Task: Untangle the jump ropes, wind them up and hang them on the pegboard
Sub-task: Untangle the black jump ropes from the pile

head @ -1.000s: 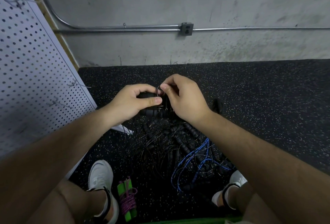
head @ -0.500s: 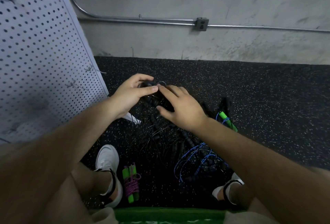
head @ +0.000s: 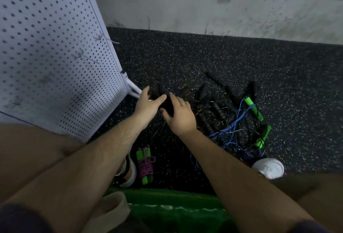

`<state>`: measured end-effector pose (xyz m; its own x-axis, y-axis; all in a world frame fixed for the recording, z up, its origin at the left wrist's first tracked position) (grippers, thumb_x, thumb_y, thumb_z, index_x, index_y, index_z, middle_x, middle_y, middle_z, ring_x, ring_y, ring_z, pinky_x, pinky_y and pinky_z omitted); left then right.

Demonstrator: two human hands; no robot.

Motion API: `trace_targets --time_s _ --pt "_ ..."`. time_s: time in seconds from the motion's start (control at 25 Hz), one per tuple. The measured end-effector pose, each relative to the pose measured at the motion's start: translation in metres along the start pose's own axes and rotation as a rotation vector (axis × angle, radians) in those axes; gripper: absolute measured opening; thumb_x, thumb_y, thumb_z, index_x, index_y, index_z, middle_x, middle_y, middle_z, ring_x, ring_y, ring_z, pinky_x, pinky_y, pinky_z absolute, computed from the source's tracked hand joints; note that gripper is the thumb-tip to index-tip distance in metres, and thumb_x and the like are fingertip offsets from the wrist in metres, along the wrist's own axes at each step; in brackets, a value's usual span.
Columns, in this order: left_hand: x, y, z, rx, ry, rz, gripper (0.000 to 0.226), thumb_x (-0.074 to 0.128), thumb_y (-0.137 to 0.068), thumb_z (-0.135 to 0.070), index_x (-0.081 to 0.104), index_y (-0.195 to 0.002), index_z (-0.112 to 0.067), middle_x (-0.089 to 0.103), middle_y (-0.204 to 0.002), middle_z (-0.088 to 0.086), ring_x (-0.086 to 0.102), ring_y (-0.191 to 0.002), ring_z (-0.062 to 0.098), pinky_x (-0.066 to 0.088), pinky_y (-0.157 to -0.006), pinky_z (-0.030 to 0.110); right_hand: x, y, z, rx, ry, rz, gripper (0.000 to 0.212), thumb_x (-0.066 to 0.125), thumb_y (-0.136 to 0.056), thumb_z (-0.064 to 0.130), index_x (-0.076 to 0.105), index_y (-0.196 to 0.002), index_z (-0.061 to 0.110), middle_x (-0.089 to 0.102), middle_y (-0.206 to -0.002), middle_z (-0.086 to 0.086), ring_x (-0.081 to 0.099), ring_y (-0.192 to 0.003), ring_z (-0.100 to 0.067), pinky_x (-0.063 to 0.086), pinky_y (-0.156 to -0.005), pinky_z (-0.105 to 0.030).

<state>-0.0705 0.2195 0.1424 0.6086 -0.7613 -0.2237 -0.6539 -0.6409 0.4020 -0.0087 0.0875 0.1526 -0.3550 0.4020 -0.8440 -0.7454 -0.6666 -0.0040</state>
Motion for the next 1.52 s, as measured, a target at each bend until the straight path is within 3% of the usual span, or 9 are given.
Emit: trace_targets --time_s 0.12,0.32,0.48,0.64,0.84,1.04,1.28,1.4,1.52 --pt "0.009 -0.011 0.067 -0.145 0.016 0.057 0.077 0.081 -0.065 -0.054 0.059 -0.135 -0.029 0.067 -0.125 -0.005 0.065 -0.113 0.016 0.054 -0.101 0.047 0.053 0.019 -0.024 0.121 -0.045 0.11 0.071 0.054 -0.099 0.05 0.029 -0.158 0.018 0.042 -0.154 -0.009 0.039 -0.137 -0.034 0.044 -0.104 -0.046" --pt "0.029 0.003 0.136 -0.337 -0.149 0.197 0.051 0.075 -0.091 -0.029 0.053 -0.137 -0.025 0.058 -0.126 -0.003 0.061 -0.11 0.019 0.059 -0.088 0.038 0.114 0.057 -0.079 0.268 -0.116 0.31 0.079 0.063 -0.091 0.057 0.034 -0.155 0.022 0.045 -0.148 -0.011 0.048 -0.129 -0.033 0.05 -0.098 -0.044" --pt "0.042 0.006 0.192 -0.357 -0.381 0.285 0.062 0.073 -0.092 -0.026 0.045 -0.146 -0.019 0.057 -0.134 0.003 0.058 -0.118 0.025 0.051 -0.102 0.042 0.157 0.085 -0.102 0.356 -0.131 0.462 0.081 0.062 -0.091 0.057 0.028 -0.156 0.023 0.041 -0.146 -0.009 0.049 -0.128 -0.032 0.05 -0.098 -0.044" --pt "0.042 0.007 0.236 -0.419 -0.429 0.228 0.06 0.073 -0.072 -0.037 0.054 -0.125 -0.015 0.064 -0.117 0.006 0.062 -0.101 0.021 0.054 -0.086 0.035 0.2 0.105 -0.096 0.384 -0.122 0.545 0.073 0.062 -0.094 0.048 0.027 -0.153 0.022 0.042 -0.142 -0.01 0.048 -0.125 -0.033 0.05 -0.096 -0.045" --pt "0.051 0.013 0.273 -0.532 -0.475 0.317 0.046 0.065 -0.089 -0.014 0.032 -0.119 -0.021 0.057 -0.113 0.013 0.059 -0.102 0.029 0.053 -0.085 0.037 0.224 0.126 -0.107 0.4 -0.165 0.658 0.063 0.06 -0.096 0.041 0.032 -0.148 0.019 0.047 -0.135 -0.01 0.055 -0.117 -0.033 0.051 -0.093 -0.046" --pt "0.058 0.009 0.283 -0.521 -0.586 0.313 0.04 0.064 -0.081 -0.024 0.05 -0.115 -0.009 0.06 -0.107 0.015 0.062 -0.093 0.031 0.054 -0.071 0.036 0.222 0.126 -0.11 0.322 -0.145 0.704 0.043 0.056 -0.096 0.027 0.047 -0.137 0.015 0.062 -0.118 -0.013 0.062 -0.104 -0.033 0.053 -0.08 -0.039" --pt "0.059 -0.008 0.254 -0.177 -0.791 0.215 0.047 0.057 -0.084 -0.018 0.057 -0.13 -0.007 0.052 -0.135 0.01 0.048 -0.126 0.029 0.041 -0.108 0.042 0.198 0.1 -0.098 0.197 0.097 0.495 0.023 0.053 -0.092 0.037 0.058 -0.107 0.02 0.067 -0.099 -0.004 0.065 -0.086 -0.028 0.044 -0.064 -0.034" --pt "0.077 -0.028 0.233 -0.004 -0.825 0.272 0.042 0.051 -0.093 -0.013 0.059 -0.135 -0.015 0.058 -0.135 0.008 0.051 -0.125 0.027 0.045 -0.104 0.043 0.194 0.073 -0.114 0.245 0.062 0.363 0.023 0.051 -0.095 0.026 0.055 -0.116 0.016 0.059 -0.117 -0.004 0.056 -0.105 -0.027 0.046 -0.07 -0.037" --pt "0.101 -0.047 0.235 -0.07 -0.834 0.385 0.039 0.047 -0.097 -0.018 0.059 -0.134 -0.022 0.065 -0.127 0.008 0.059 -0.116 0.03 0.05 -0.097 0.044 0.205 0.05 -0.137 0.29 0.01 0.476 0.038 0.051 -0.096 0.019 0.049 -0.133 0.011 0.037 -0.152 -0.007 0.039 -0.13 -0.03 0.049 -0.093 -0.042"
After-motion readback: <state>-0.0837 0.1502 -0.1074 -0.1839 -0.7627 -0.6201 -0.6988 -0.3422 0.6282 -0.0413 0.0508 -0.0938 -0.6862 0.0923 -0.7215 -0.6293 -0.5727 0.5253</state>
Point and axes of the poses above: each hand's wrist, its own y-axis away from the middle knuckle, its own x-axis out of the palm, z = x × y, the point moved 6 cm from there along -y, towards the middle knuckle
